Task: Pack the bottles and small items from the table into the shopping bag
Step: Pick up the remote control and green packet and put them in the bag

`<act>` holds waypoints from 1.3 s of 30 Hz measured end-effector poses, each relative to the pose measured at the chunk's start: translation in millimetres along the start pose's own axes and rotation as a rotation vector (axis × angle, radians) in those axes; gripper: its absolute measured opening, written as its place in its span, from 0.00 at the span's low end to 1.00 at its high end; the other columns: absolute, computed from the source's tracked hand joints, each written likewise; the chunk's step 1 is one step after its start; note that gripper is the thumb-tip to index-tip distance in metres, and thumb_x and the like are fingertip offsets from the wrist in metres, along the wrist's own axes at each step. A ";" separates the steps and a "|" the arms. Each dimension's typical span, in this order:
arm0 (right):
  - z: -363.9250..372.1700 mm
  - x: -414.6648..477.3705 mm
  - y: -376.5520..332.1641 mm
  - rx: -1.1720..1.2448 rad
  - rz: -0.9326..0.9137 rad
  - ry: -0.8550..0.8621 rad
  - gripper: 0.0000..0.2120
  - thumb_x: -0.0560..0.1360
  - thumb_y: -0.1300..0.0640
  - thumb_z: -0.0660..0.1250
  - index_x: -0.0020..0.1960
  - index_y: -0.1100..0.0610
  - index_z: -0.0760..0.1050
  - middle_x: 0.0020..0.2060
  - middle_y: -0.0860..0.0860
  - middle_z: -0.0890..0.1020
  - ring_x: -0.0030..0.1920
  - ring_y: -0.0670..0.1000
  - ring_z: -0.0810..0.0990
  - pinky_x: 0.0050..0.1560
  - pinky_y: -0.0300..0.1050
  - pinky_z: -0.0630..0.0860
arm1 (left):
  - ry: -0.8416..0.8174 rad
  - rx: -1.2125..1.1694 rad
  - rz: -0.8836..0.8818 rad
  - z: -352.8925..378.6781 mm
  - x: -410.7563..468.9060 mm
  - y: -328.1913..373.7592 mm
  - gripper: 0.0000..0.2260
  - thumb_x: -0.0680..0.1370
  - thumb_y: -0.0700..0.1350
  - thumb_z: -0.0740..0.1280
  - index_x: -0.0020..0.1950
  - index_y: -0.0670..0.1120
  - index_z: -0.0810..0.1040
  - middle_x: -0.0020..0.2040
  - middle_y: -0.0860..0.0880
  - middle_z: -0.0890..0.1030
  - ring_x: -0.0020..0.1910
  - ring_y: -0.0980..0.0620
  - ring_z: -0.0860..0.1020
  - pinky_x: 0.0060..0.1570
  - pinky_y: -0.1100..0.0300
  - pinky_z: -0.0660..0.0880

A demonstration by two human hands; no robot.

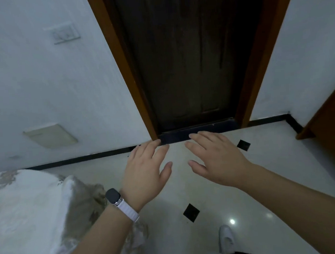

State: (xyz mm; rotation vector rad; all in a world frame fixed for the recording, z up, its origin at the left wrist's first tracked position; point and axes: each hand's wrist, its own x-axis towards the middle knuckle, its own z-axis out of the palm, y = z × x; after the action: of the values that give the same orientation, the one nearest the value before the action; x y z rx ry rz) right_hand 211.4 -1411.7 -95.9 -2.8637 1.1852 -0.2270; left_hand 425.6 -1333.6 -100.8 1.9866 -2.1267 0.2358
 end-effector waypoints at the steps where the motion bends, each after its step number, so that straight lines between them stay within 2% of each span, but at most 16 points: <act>1: -1.9 15.3 13.0 0.019 -0.026 0.016 0.27 0.77 0.40 0.51 0.67 0.53 0.75 0.65 0.54 0.77 0.66 0.56 0.75 0.64 0.55 0.72 | 0.008 0.014 -0.008 0.3 15.9 -0.8 0.20 0.78 0.56 0.62 0.67 0.49 0.76 0.66 0.47 0.77 0.64 0.45 0.74 0.64 0.48 0.70; 7: -3.0 105.1 62.9 0.056 -0.191 0.027 0.27 0.77 0.40 0.53 0.69 0.53 0.74 0.66 0.53 0.76 0.67 0.56 0.73 0.65 0.55 0.70 | 0.026 0.058 -0.128 4.6 77.8 -22.3 0.20 0.78 0.54 0.63 0.67 0.48 0.76 0.66 0.45 0.77 0.65 0.42 0.74 0.65 0.44 0.72; 13: 16.5 196.5 49.0 0.078 -0.335 -0.011 0.26 0.78 0.40 0.52 0.70 0.52 0.72 0.68 0.52 0.75 0.69 0.55 0.71 0.67 0.54 0.68 | 0.110 0.098 -0.245 21.6 93.9 -83.4 0.19 0.76 0.52 0.66 0.64 0.46 0.78 0.64 0.43 0.79 0.64 0.41 0.76 0.63 0.45 0.72; 22: 51.7 359.2 -22.5 -0.014 -0.446 -0.070 0.24 0.79 0.39 0.54 0.71 0.49 0.69 0.70 0.50 0.72 0.71 0.53 0.68 0.71 0.50 0.62 | 0.138 0.037 -0.388 65.5 121.3 -234.7 0.18 0.76 0.52 0.66 0.64 0.47 0.78 0.64 0.44 0.79 0.65 0.42 0.75 0.64 0.45 0.72; 26: 48.1 434.1 -67.0 -0.071 -0.526 -0.034 0.25 0.78 0.41 0.55 0.68 0.52 0.73 0.67 0.52 0.75 0.68 0.55 0.72 0.67 0.52 0.68 | 0.195 -0.009 -0.410 63.6 131.6 -307.2 0.18 0.76 0.52 0.66 0.64 0.47 0.77 0.64 0.44 0.78 0.65 0.42 0.74 0.63 0.44 0.72; 34: 68.8 542.7 -156.4 -0.049 -0.669 -0.003 0.25 0.78 0.41 0.56 0.68 0.53 0.74 0.67 0.53 0.75 0.67 0.55 0.72 0.66 0.53 0.69 | 0.225 0.063 -0.563 48.7 126.3 -425.8 0.17 0.77 0.51 0.67 0.64 0.47 0.78 0.63 0.45 0.79 0.64 0.42 0.75 0.62 0.44 0.72; 39: 90.8 608.4 -205.3 -0.012 -0.808 0.030 0.24 0.77 0.42 0.57 0.66 0.54 0.76 0.66 0.53 0.77 0.66 0.56 0.73 0.65 0.51 0.64 | 0.184 0.124 -0.686 46.4 116.6 -483.8 0.18 0.78 0.53 0.65 0.64 0.47 0.77 0.64 0.45 0.79 0.64 0.42 0.75 0.63 0.46 0.71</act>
State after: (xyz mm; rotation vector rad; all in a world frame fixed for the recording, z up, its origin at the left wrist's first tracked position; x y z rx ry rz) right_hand 793.5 -1697.5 -93.8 -3.1782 -0.0344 -0.2710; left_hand 898.3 -1493.1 -130.3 2.5074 -1.2482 0.4091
